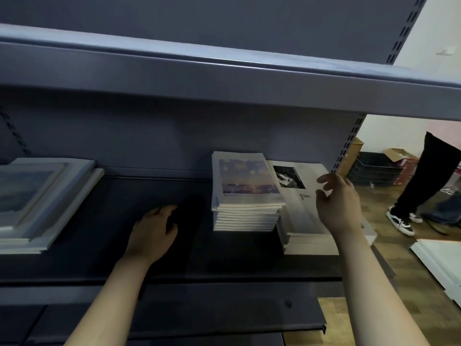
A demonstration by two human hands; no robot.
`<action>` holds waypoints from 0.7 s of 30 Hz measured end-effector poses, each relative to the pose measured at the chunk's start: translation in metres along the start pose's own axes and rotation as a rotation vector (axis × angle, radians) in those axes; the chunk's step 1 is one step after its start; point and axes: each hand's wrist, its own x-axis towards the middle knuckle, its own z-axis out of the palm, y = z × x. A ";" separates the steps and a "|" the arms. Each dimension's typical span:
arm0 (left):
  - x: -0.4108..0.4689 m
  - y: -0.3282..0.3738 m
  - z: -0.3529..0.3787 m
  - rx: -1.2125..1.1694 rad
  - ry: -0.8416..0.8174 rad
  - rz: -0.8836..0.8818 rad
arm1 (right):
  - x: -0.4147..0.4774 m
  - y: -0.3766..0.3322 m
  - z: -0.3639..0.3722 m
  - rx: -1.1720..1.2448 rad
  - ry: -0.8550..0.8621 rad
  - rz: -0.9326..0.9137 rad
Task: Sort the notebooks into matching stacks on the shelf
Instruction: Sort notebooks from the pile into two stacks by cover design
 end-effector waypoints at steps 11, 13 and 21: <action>-0.014 -0.078 -0.092 0.209 0.350 -0.078 | -0.067 -0.128 0.058 0.250 -0.332 -0.175; -0.017 -0.101 -0.107 0.250 0.407 -0.120 | -0.079 -0.144 0.070 0.330 -0.402 -0.172; -0.016 -0.169 -0.145 0.298 0.183 -0.607 | -0.111 -0.186 0.112 0.446 -0.583 -0.131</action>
